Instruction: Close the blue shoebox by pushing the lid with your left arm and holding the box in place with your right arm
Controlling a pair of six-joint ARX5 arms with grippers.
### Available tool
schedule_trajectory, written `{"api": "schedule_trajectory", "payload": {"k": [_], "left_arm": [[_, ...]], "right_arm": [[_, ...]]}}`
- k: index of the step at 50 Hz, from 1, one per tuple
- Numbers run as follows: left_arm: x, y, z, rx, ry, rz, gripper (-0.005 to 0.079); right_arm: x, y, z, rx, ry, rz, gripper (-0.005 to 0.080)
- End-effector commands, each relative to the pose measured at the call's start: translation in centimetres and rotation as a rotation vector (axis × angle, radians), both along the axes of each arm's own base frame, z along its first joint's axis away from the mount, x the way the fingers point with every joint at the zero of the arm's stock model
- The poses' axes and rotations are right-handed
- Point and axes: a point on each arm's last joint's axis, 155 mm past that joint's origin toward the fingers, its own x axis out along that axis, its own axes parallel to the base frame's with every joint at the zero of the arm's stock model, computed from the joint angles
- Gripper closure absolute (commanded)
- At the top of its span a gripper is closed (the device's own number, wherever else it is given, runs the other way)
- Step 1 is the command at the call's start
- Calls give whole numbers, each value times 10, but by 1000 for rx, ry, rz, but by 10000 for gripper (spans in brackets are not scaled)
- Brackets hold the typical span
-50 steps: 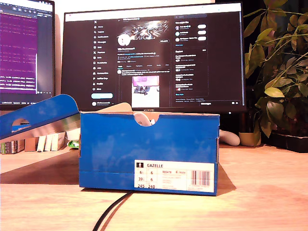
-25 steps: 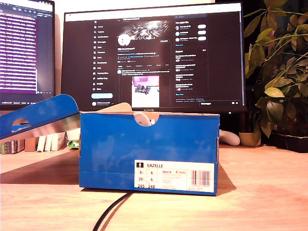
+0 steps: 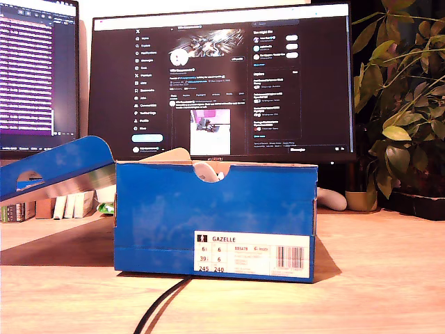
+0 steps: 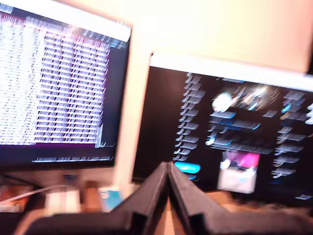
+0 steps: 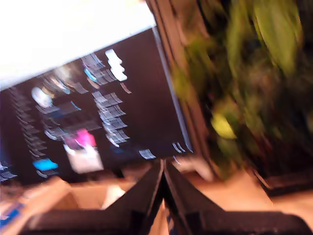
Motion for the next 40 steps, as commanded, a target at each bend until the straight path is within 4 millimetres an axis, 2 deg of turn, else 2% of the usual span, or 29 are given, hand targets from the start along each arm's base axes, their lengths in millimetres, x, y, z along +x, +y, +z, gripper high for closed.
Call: {"api": "schedule_trajectory", "payload": {"k": [1,11,21,29,40], "left_arm": [[9,-5,-14,0,77,-26,762],[24,-27,-23,21,231,-149,762],[44,-43,-40,68,385,-258,762],[62,-40,-50,54,472,-312,762],[83,-22,-80,-55,605,-404,762]], "right_arm": [[2,4,-3,3,39,23,764],[9,25,-18,-6,182,140,764],[25,39,-39,2,325,221,764],[39,47,-52,5,424,271,764],[61,61,-68,27,542,363,764]]}}
